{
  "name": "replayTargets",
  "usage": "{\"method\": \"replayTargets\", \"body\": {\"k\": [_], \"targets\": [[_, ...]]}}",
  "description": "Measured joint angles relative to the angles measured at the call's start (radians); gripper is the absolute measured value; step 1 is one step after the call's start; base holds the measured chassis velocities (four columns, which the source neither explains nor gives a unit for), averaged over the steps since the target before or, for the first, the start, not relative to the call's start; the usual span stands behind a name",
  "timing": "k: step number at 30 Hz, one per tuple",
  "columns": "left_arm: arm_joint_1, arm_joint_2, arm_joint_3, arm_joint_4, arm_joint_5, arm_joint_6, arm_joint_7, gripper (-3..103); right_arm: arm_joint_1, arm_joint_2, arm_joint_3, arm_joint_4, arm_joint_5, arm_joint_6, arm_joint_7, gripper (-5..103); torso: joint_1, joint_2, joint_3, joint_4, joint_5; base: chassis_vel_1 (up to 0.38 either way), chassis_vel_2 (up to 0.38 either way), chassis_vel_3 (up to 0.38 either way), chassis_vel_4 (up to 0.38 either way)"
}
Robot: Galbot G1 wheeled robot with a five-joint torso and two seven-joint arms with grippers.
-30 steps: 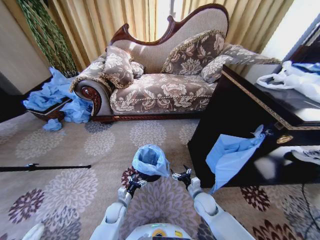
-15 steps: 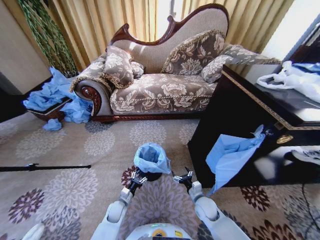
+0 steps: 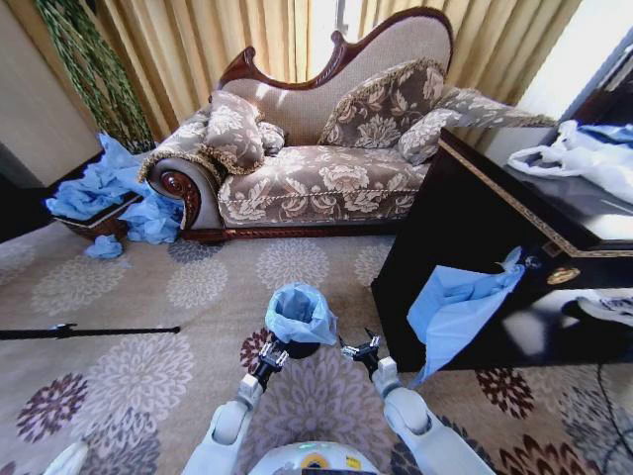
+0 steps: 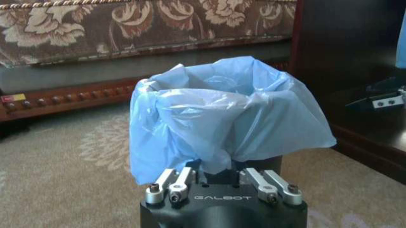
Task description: Place a garbage bag over the trash bin.
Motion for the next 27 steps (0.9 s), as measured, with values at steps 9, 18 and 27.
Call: {"method": "replayTargets", "body": {"k": [9, 18, 27], "targets": [[0.01, -0.003, 0.0, -0.005, 0.005, -0.004, 0.002, 5, -0.003, 0.003, 0.003, 0.005, -0.008, 0.001, 0.0, 100, 0.0, 0.0, 0.0, 0.0, 0.0, 0.0, 0.0, 0.0, 0.0], [0.029, -0.009, -0.001, -0.008, 0.007, -0.012, -0.003, 0, -0.043, 0.007, 0.022, 0.015, -0.033, 0.015, -0.008, 100, 0.0, 0.0, 0.0, -0.0001, 0.0, 0.0, 0.0, 0.0, 0.0], [-0.006, -0.021, -0.005, 0.103, -0.018, -0.009, -0.04, 0, -0.078, -0.004, 0.041, 0.039, -0.042, 0.023, -0.017, 100, 0.0, 0.0, 0.0, 0.0, -0.0001, 0.0, 0.0, 0.0, 0.0]]}}
